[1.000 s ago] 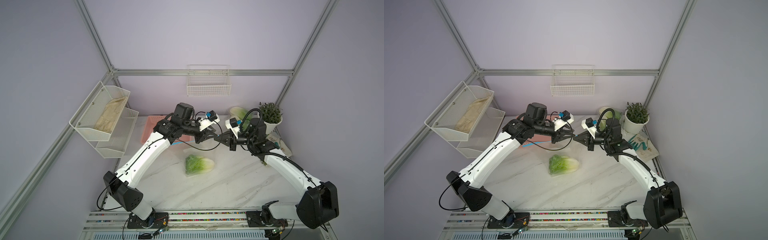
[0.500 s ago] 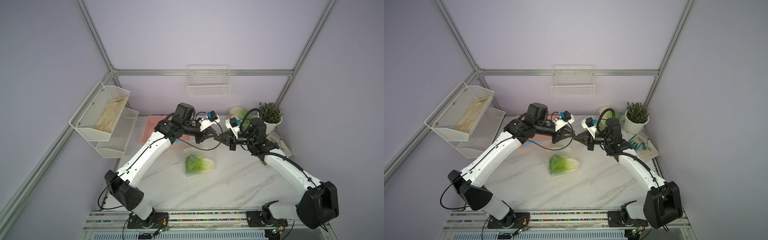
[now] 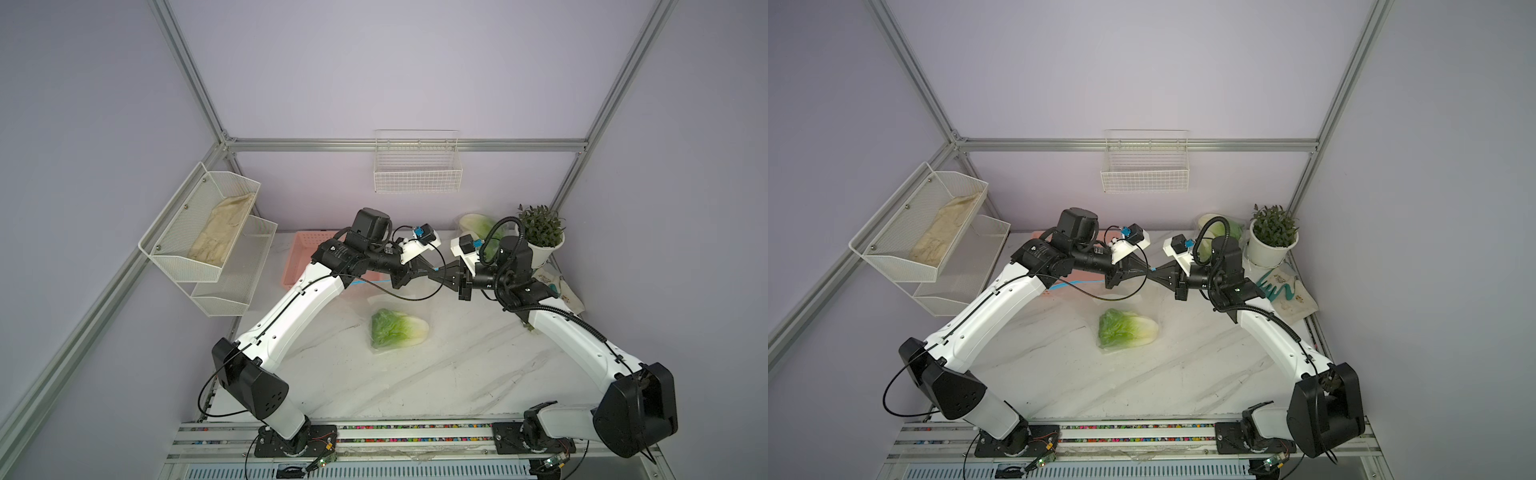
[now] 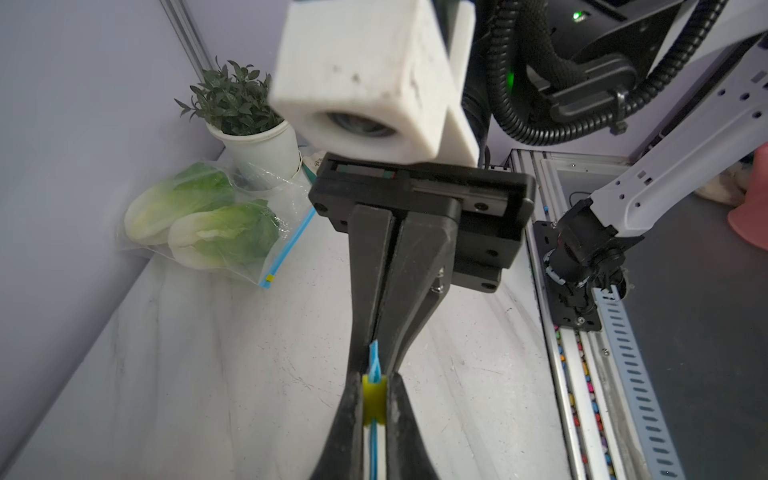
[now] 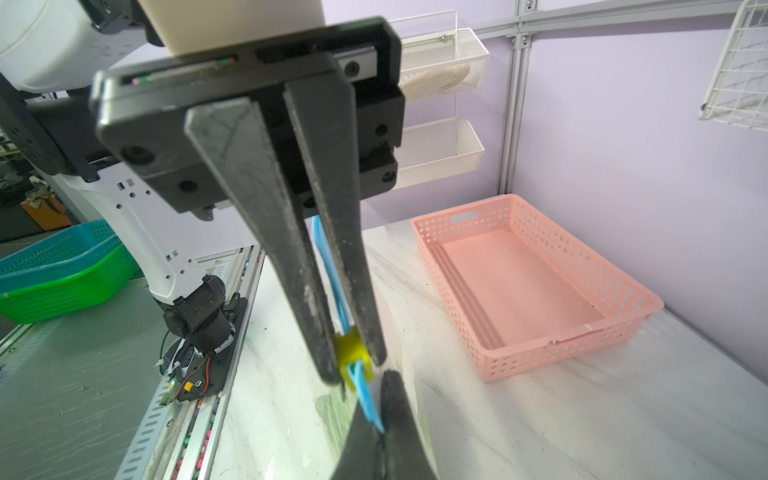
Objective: Open the zip-top bag and take out the chinese cabbages
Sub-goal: Unzip the zipper on the zipper food storage bag.
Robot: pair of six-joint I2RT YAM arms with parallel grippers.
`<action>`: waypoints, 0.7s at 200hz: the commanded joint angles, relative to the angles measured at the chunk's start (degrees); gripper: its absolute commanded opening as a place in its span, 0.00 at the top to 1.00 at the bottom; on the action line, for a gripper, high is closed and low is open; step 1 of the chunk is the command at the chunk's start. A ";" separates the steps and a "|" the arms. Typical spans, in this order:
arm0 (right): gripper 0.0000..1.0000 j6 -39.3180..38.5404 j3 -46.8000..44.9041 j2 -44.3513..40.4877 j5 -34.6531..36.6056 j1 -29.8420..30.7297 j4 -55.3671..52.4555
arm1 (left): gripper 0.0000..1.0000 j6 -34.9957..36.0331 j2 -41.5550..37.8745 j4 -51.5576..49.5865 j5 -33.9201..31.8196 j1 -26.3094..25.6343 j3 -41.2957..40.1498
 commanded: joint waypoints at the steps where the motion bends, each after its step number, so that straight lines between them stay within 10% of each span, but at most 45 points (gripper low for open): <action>1: 1.00 -0.73 0.98 -1.27 1.37 0.29 1.12 | 1.00 0.11 -0.18 1.10 0.64 0.07 -1.47; 140: 1.00 0.90 -0.46 -2.45 4.33 0.18 2.87 | 1.00 -0.18 -6.84 1.27 -4.49 4.17 -7.74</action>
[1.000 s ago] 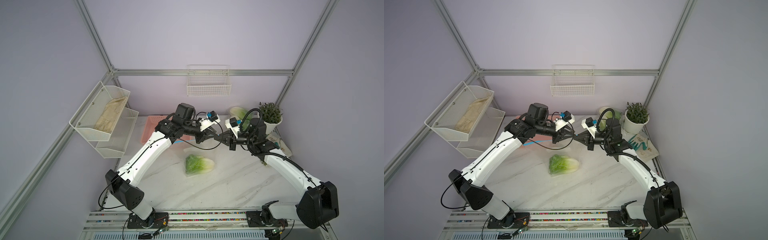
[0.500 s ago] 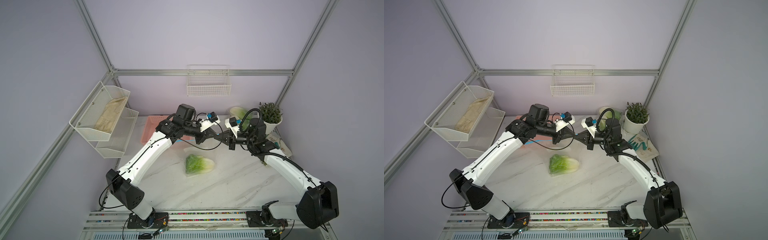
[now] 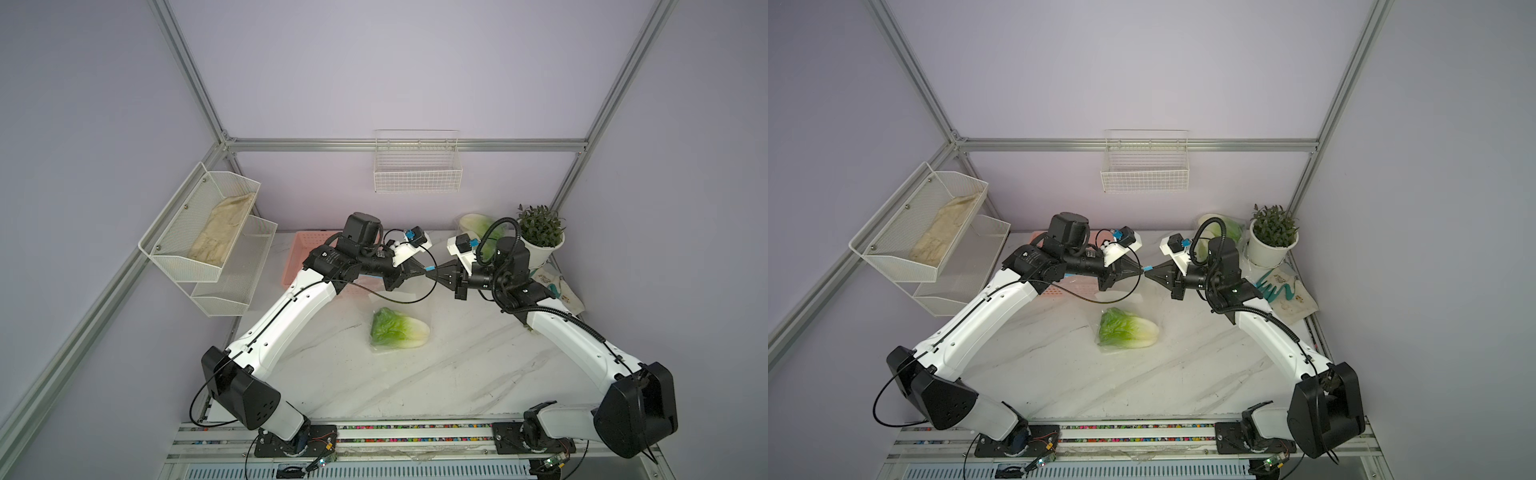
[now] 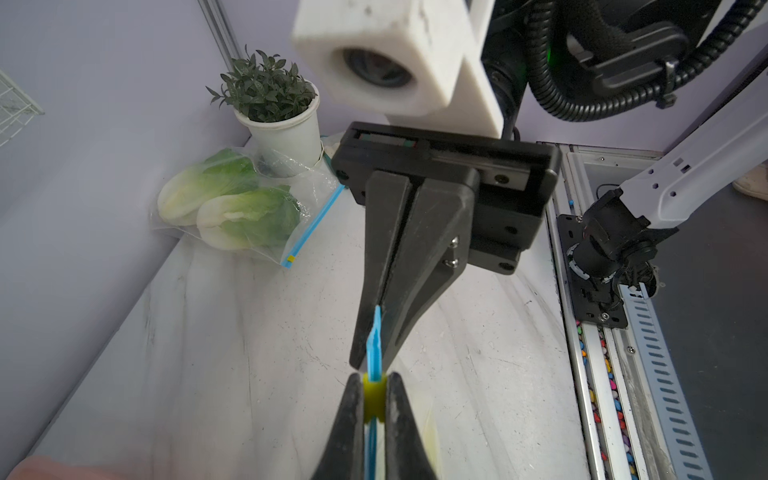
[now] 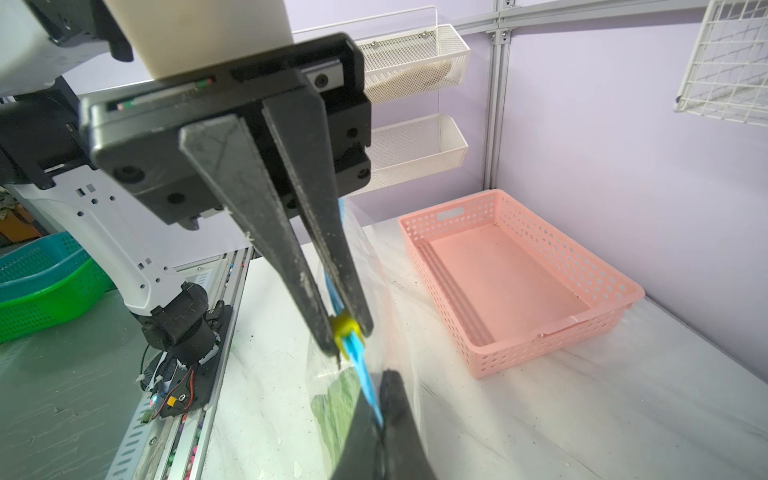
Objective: Open the zip-top bag and take out the chinese cabbages
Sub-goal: Unzip the zipper on the zipper food storage bag.
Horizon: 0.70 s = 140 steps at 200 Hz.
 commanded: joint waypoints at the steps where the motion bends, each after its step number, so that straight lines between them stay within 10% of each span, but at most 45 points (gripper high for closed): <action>1: 1.00 -0.40 -0.41 -2.44 -0.59 -0.77 2.53 | 1.00 -0.18 -2.62 -1.27 -2.08 1.76 -1.54; 26: 1.00 0.72 -0.67 -2.59 -4.68 -0.69 4.03 | 1.00 -0.33 -2.29 -1.18 -1.15 1.76 -1.40; 57: 0.74 3.97 -1.71 -2.78 -6.17 -0.68 8.86 | 1.00 -0.64 -1.74 -0.96 -0.35 1.74 -0.83; 140: 0.74 8.57 -0.75 -0.44 -4.53 -0.68 12.75 | 1.00 -0.55 -2.27 -0.89 0.07 1.76 -1.03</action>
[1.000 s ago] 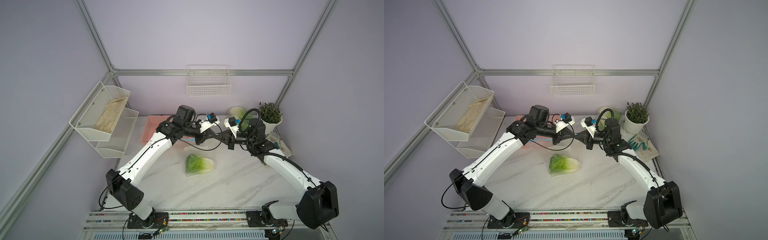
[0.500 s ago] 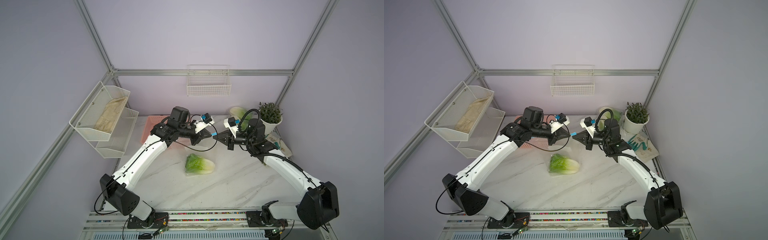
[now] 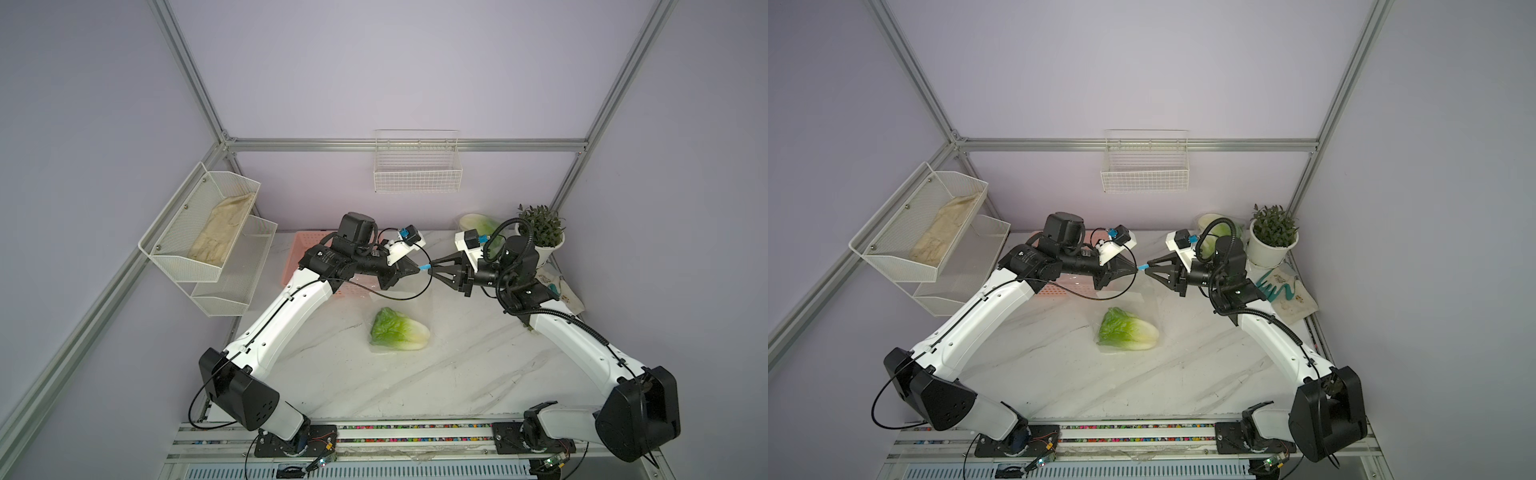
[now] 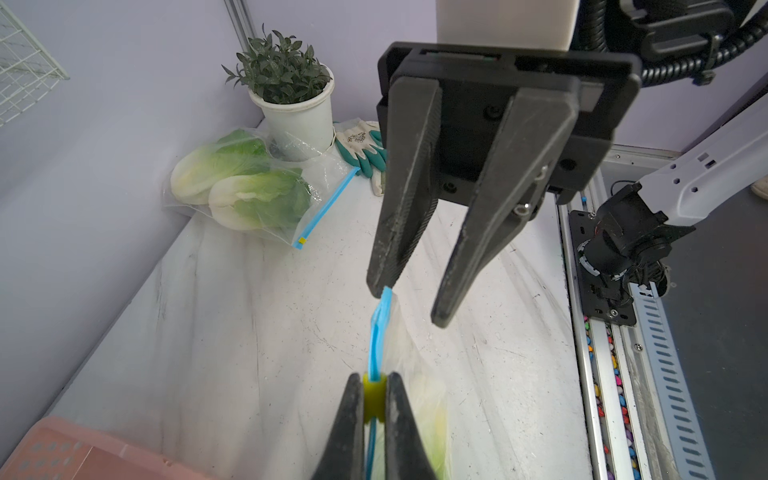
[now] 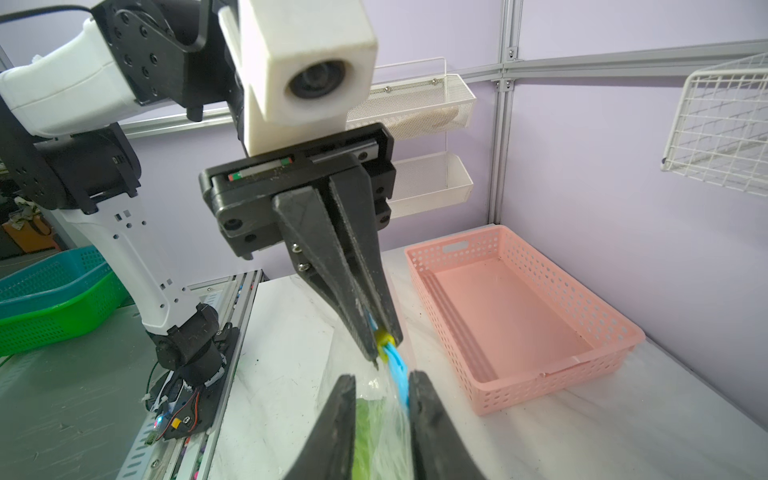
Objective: Open the zip-top bag and take out the chinese cabbages
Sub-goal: Unzip the zipper on the zipper food storage bag.
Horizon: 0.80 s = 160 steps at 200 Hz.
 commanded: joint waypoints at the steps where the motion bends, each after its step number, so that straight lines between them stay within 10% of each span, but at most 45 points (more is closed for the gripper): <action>1: 0.74 2.58 0.17 0.64 -1.06 -0.07 3.76 | 1.00 -0.19 -2.05 0.11 0.40 0.25 -0.72; 71: 0.75 3.41 1.41 3.61 -3.26 0.87 3.73 | 1.00 -0.32 -1.78 0.51 1.00 0.27 -0.59; 160: 1.00 2.06 2.98 5.64 -2.54 1.41 0.98 | 1.00 -0.26 -1.96 0.71 0.58 0.32 -0.92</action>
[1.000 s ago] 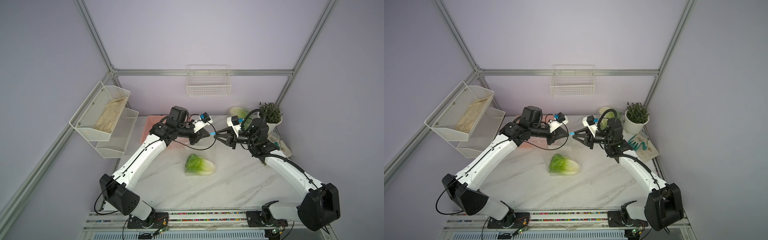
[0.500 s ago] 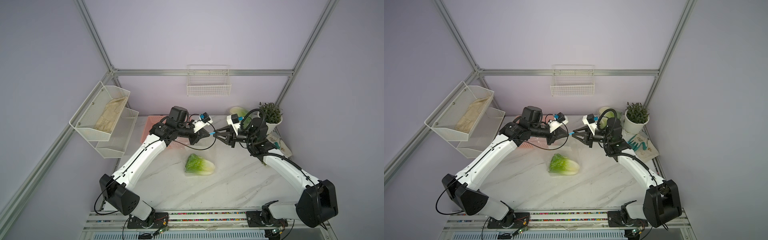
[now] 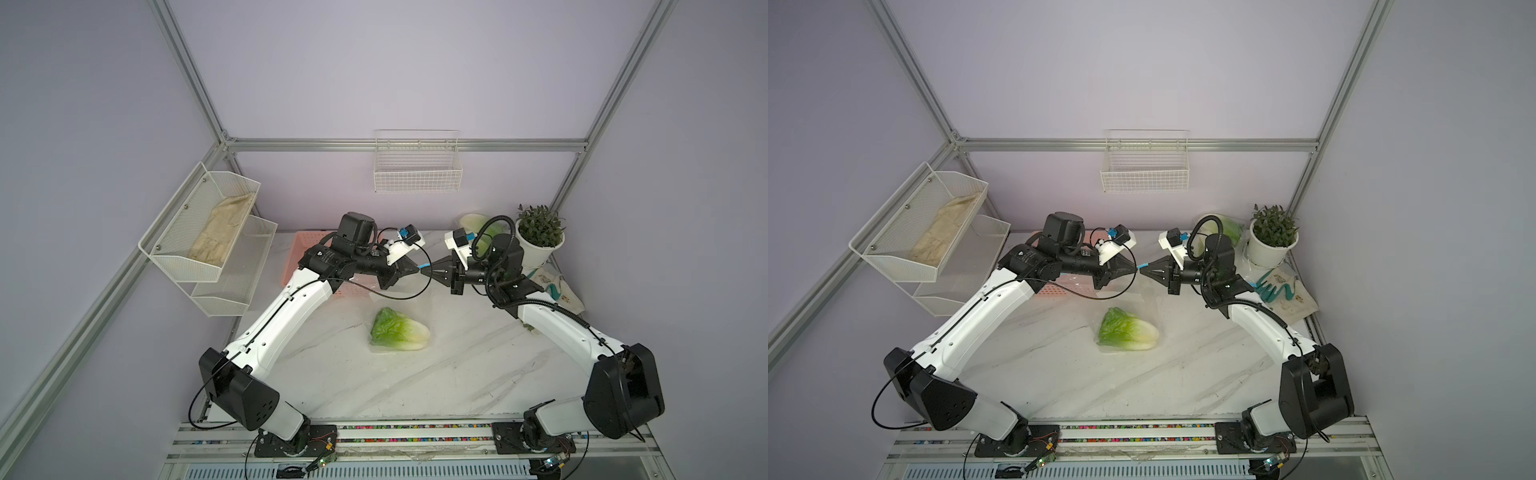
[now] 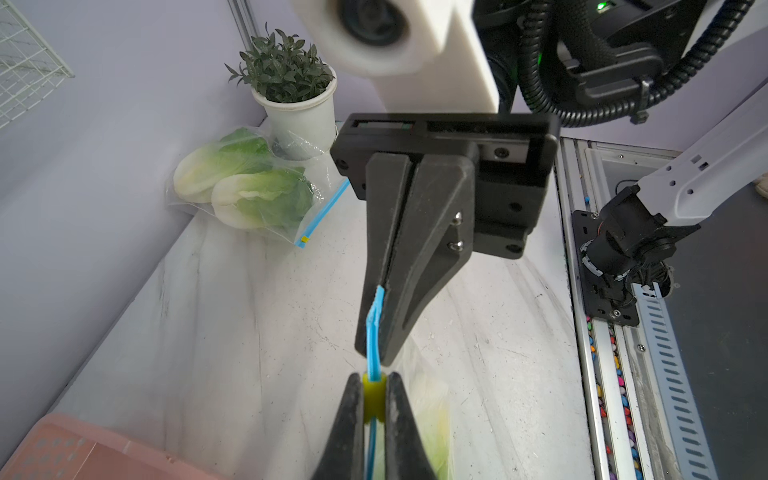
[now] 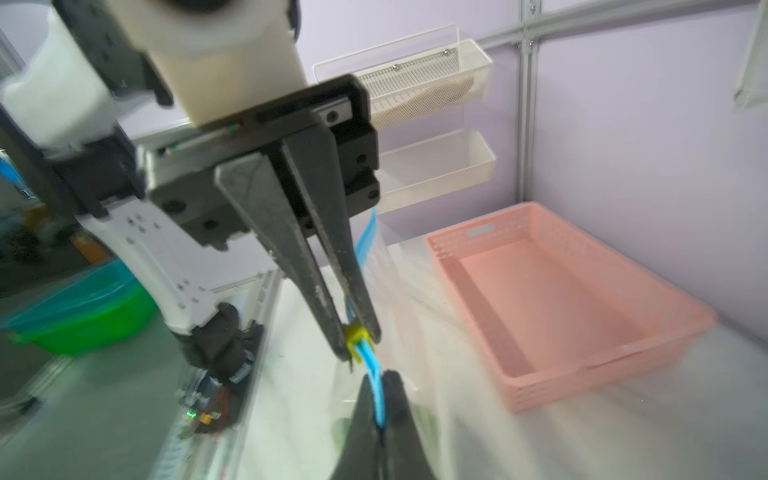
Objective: Open the zip-top bag and take out the chinese cabbages
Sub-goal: Unzip the zipper on the zipper food storage bag.
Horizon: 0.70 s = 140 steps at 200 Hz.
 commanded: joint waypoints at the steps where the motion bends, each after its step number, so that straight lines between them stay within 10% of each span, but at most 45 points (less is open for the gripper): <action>1: 1.00 -1.15 1.41 -0.99 0.49 0.42 -0.75 | 1.00 -0.23 -2.01 0.62 0.67 0.22 -0.93; 140: 1.00 5.71 -2.30 -4.95 21.49 -5.12 2.10 | 1.00 -0.41 -8.65 0.56 -5.74 2.20 -5.64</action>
